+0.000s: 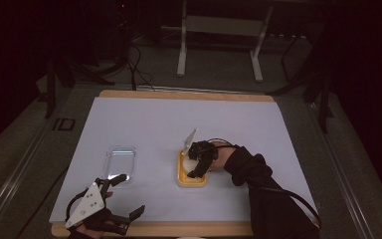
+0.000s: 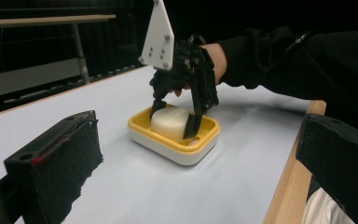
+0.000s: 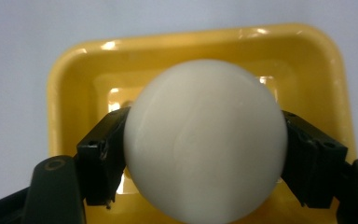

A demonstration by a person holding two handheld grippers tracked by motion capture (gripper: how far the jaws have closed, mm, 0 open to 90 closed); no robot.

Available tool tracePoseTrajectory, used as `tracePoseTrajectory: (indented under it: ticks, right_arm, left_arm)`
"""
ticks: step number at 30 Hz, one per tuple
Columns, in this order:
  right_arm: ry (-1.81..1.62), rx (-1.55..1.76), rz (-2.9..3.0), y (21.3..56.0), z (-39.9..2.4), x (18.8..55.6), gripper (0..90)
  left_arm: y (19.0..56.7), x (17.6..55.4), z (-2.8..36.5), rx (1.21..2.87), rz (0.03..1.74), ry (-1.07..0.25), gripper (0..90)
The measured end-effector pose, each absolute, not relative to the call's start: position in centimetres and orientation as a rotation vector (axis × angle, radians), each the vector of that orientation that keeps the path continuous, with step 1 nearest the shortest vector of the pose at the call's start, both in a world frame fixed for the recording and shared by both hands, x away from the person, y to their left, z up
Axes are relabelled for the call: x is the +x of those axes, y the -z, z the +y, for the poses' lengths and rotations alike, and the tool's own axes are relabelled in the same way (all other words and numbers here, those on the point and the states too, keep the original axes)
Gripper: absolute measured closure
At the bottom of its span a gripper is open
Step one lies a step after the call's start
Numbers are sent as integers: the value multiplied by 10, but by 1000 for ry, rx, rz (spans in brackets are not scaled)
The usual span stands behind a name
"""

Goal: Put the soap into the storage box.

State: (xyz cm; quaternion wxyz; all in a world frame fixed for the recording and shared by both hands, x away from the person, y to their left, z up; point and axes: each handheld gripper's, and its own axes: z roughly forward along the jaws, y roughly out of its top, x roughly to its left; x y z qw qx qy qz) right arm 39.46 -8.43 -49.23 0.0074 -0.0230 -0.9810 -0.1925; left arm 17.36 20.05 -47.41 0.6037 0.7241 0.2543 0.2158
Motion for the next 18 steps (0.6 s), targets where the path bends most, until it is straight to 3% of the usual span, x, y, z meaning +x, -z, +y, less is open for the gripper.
tracePoseTrajectory:
  ticks: [7, 11, 13, 18]
  right_arm:
    - [697, -131, -3058, 469, -94, 398, 230]
    - [754, -189, -3065, 455, -103, 399, 198]
    - [769, -214, -3073, 451, -106, 400, 138]
    - [805, -283, -3105, 445, -112, 399, 122]
  left_arm:
    - [474, 174, 201, 1680, 591, -501, 1]
    - [475, 175, 200, 1684, 591, -497, 1]
    - [475, 175, 200, 1684, 592, -496, 1]
    - [475, 175, 199, 1684, 594, -497, 1]
